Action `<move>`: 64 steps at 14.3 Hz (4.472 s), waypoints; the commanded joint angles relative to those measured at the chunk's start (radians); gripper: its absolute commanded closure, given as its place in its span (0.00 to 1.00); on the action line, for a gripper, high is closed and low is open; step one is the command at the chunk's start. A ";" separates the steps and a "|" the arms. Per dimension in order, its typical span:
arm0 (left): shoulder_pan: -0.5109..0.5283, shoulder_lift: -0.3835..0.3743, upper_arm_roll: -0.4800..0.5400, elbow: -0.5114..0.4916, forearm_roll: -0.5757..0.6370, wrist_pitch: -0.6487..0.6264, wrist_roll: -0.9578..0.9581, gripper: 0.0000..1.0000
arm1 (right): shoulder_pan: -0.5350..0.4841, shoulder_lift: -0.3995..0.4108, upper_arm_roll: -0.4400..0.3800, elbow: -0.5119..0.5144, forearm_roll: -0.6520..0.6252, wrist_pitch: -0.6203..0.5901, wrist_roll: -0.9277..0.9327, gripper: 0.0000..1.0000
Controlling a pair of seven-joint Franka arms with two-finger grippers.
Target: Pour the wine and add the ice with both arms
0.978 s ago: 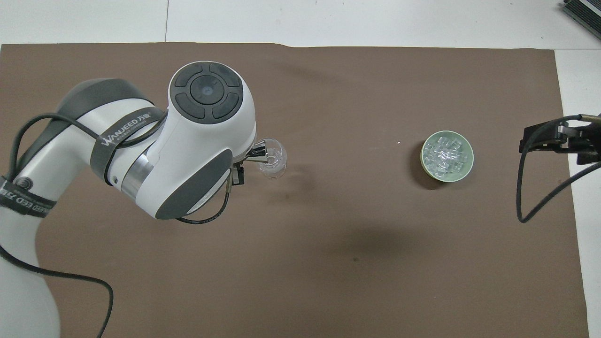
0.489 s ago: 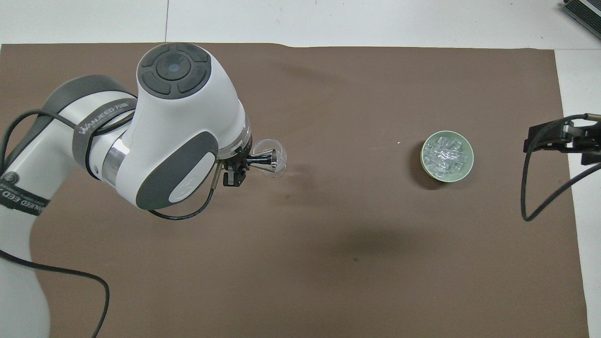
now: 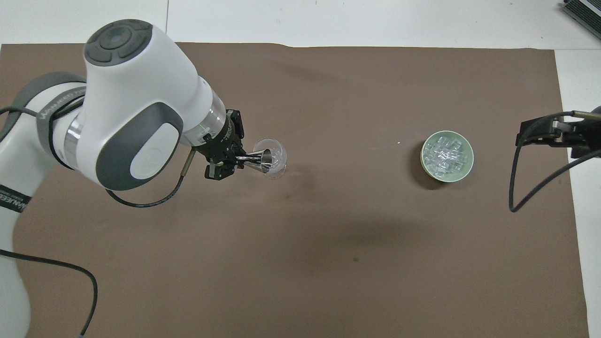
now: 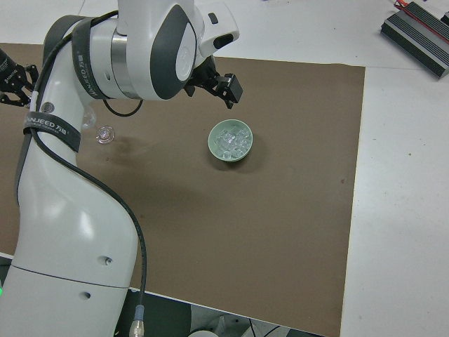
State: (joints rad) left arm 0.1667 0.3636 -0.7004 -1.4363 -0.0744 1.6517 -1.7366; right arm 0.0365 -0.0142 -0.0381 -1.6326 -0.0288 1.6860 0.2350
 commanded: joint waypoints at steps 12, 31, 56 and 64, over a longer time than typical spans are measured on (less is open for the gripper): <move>0.010 -0.081 0.473 -0.056 -0.490 -0.239 0.716 1.00 | 0.000 0.051 0.001 -0.320 0.018 0.400 -0.031 0.00; 0.079 0.204 0.788 -0.098 -0.912 -0.472 0.976 1.00 | 0.020 0.208 0.012 -0.369 0.004 0.619 -0.046 0.00; 0.079 0.253 0.855 -0.308 -1.082 -0.336 1.103 1.00 | 0.016 0.226 0.012 -0.388 0.007 0.658 -0.060 1.00; 0.083 0.262 0.868 -0.309 -1.073 -0.332 1.144 1.00 | 0.013 0.063 0.006 -0.388 0.018 0.502 -0.071 1.00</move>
State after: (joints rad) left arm 0.2460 0.6261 0.1642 -1.7277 -1.1357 1.3100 -0.6243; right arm 0.0592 0.0921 -0.0342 -2.0106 -0.0289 2.2192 0.1904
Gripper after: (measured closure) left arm 0.780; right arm 0.758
